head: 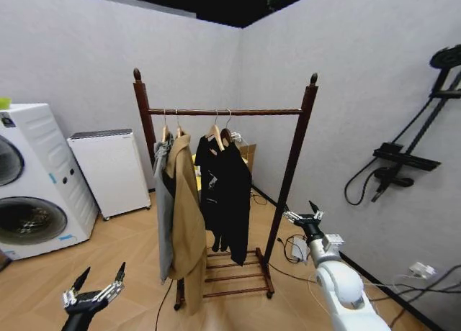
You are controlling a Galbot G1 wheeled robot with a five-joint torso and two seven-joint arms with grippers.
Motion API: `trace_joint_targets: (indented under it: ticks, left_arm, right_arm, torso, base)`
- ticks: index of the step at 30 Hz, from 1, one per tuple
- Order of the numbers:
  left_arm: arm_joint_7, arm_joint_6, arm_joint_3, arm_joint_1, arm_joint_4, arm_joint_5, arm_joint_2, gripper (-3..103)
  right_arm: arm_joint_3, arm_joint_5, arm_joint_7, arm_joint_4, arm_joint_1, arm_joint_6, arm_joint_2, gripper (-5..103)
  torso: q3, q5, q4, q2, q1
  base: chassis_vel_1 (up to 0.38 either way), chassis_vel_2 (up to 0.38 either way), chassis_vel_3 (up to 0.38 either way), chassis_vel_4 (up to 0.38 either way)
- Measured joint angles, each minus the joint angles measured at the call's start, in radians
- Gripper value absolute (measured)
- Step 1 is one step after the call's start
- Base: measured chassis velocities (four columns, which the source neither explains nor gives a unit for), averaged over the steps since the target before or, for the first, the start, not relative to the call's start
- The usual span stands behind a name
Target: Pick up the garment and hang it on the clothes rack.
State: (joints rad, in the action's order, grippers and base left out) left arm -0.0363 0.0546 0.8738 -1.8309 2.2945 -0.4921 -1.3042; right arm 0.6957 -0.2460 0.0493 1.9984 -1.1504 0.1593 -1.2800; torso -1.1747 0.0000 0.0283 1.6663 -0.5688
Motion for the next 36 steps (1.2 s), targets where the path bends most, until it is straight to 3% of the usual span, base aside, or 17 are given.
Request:
trace_joint_targets:
  ticks: [36]
  left_arm:
    - [0.0, 0.0, 0.0, 0.0, 0.0, 0.0, 0.0, 100]
  right_arm:
    - [0.014, -0.004, 0.003, 0.07, -0.029, -0.019, 0.001, 100]
  torso:
    - [0.0, 0.0, -0.0001, 0.0, 0.0]
  base:
    - [-0.08, -0.156, -0.153, -0.084]
